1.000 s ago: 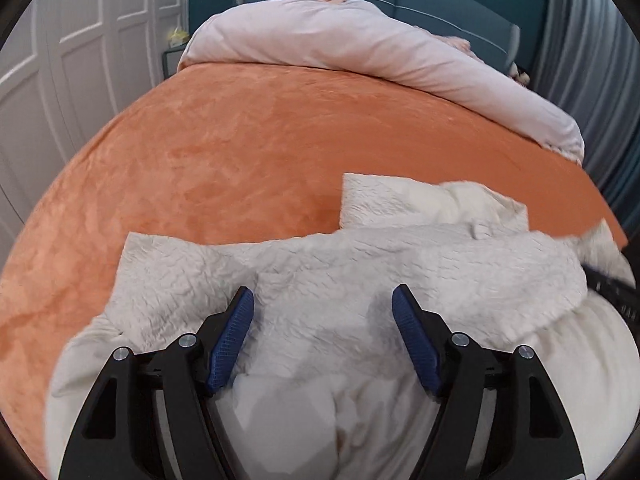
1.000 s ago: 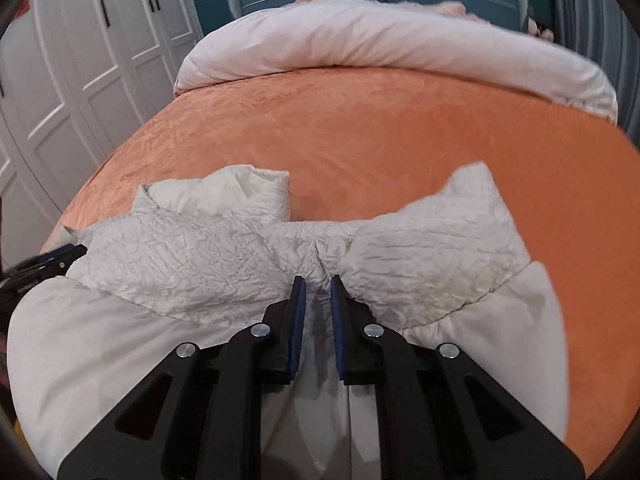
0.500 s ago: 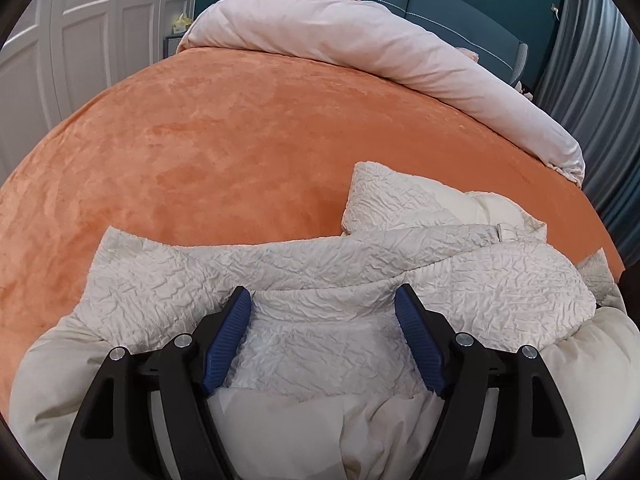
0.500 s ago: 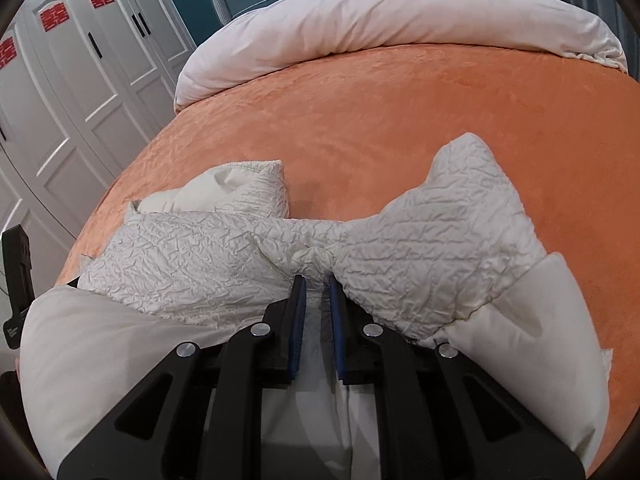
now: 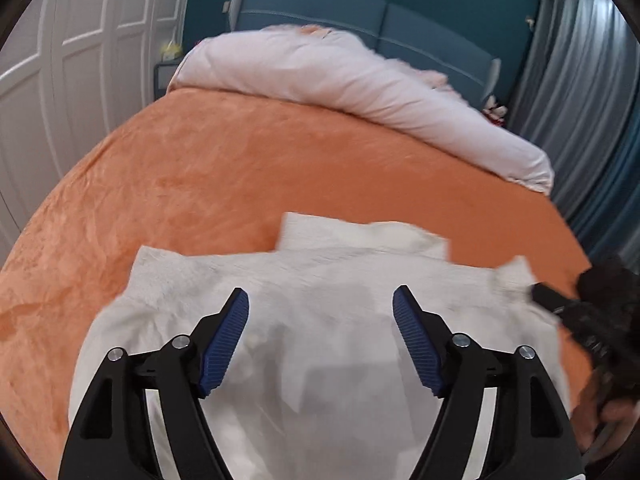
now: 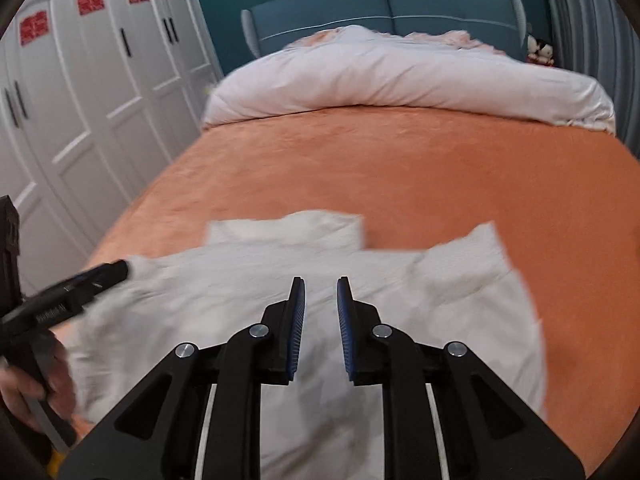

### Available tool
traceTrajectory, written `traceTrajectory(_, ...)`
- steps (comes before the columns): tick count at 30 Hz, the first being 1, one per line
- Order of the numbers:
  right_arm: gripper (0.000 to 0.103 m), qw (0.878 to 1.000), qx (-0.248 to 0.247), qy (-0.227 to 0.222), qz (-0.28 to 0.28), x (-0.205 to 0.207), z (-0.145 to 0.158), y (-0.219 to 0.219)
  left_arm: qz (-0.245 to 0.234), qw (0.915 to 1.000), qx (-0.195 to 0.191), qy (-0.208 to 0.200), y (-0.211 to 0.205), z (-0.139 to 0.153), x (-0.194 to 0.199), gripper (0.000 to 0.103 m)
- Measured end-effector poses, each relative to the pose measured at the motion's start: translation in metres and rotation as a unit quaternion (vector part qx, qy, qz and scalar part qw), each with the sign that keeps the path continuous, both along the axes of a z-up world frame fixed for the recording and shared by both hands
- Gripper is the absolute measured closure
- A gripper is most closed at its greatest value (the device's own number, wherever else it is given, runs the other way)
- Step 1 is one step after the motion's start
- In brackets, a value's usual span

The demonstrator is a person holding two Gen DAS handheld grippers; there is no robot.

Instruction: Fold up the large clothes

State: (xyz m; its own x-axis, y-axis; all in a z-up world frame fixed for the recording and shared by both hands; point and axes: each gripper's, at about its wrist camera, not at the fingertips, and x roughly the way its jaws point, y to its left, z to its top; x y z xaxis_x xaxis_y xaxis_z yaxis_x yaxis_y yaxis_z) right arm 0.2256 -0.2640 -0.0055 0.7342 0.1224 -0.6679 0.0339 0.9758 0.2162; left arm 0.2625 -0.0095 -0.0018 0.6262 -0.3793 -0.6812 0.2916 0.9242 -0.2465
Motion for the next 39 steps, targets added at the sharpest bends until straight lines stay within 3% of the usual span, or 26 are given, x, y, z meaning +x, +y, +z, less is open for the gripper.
traceTrajectory(2, 0.086, 1.000, 0.007, 0.005, 0.012, -0.008, -0.004, 0.016, -0.004, 0.9999, -0.007, 0.009, -0.007, -0.001, -0.012, 0.030)
traceTrajectory(8, 0.087, 0.998, -0.036, 0.037, 0.024, -0.008, -0.041, 0.050, 0.038, 0.9971, -0.008, 0.065, -0.009, -0.051, -0.019, 0.029)
traceTrajectory(15, 0.089, 0.996, -0.054, 0.058, 0.028, 0.000, -0.087, 0.052, 0.029, 0.9978, 0.045, 0.039, -0.021, -0.083, -0.016, 0.020)
traceTrajectory(24, 0.089, 0.998, -0.058, 0.034, 0.021, -0.001, -0.110, 0.054, 0.028, 0.9973, 0.068, 0.008, -0.026, -0.104, -0.018, 0.019)
traceTrajectory(28, 0.089, 0.998, -0.056, 0.036, 0.023, -0.003, -0.108, 0.054, 0.024, 0.9971, 0.071, 0.007, -0.026, -0.102, -0.020, 0.019)
traceTrajectory(31, 0.088, 0.996, -0.049, 0.065, 0.023, -0.002, -0.092, 0.051, 0.018, 0.9951, 0.094, 0.024, -0.025, -0.084, -0.026, 0.019)
traceTrajectory(34, 0.085, 0.997, -0.034, 0.067, 0.002, -0.025, -0.056, 0.049, 0.032, 0.9939, 0.104, 0.020, -0.012, -0.053, -0.047, 0.020)
traceTrajectory(36, 0.081, 0.997, -0.053, 0.058, -0.002, -0.045, -0.043, 0.050, 0.044, 0.9927, 0.111, 0.015, -0.001, -0.037, -0.064, 0.020)
traceTrajectory(39, 0.081, 0.994, -0.062, 0.069, -0.052, -0.083, -0.053, 0.025, 0.051, 0.9904, 0.127, 0.017, 0.013, -0.026, -0.084, 0.020)
